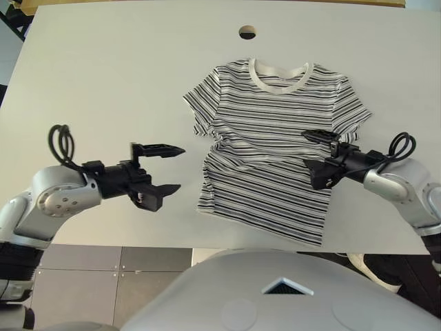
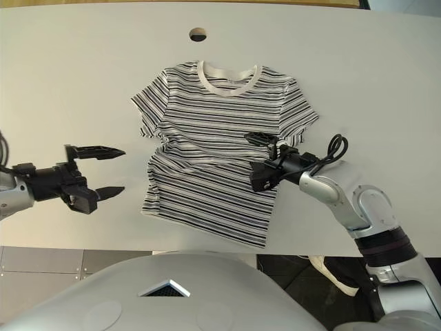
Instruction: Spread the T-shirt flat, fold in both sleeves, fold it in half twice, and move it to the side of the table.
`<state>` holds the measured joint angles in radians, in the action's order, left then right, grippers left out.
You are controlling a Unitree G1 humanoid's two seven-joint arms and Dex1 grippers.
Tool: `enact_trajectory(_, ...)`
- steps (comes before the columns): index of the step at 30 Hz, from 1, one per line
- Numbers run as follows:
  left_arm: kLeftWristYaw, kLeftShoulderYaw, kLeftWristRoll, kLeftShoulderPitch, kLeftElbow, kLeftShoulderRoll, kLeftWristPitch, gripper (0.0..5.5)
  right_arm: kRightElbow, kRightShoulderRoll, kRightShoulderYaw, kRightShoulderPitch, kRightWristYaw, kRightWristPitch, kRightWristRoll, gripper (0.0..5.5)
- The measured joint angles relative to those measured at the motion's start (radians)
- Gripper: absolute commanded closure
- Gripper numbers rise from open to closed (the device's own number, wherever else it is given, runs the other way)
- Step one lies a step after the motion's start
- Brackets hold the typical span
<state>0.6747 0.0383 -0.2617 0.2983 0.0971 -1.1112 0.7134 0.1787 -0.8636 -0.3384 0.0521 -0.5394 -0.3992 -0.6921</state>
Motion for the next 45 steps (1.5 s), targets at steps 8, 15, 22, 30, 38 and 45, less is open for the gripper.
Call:
enact_trajectory(8,-0.049,0.058,-0.022,-0.128,-0.002,0.152,-0.009,0.47,0.181,-0.022,0.109,0.172,-0.034,0.02,0.149,1.11)
enact_trajectory(15,-0.029,0.107,0.021,-0.18,0.026,0.192,0.005,0.47,0.41,-0.043,0.285,0.317,-0.075,0.028,0.303,1.11)
enact_trajectory(22,0.03,0.209,0.016,-0.267,0.024,0.228,0.043,0.47,0.271,0.002,0.009,0.34,-0.135,-0.067,0.199,1.11)
enact_trajectory(30,0.165,0.37,0.006,-0.329,-0.004,0.232,0.091,0.47,0.273,-0.052,0.063,0.416,-0.087,-0.109,0.204,1.11)
enact_trajectory(38,0.198,0.416,-0.048,-0.383,-0.081,0.217,0.143,0.47,0.295,-0.06,0.083,0.445,-0.085,-0.099,0.195,1.11)
enact_trajectory(45,0.135,0.275,-0.069,-0.287,-0.087,0.095,0.113,0.47,0.332,-0.082,0.123,0.503,-0.085,-0.077,0.187,1.11)
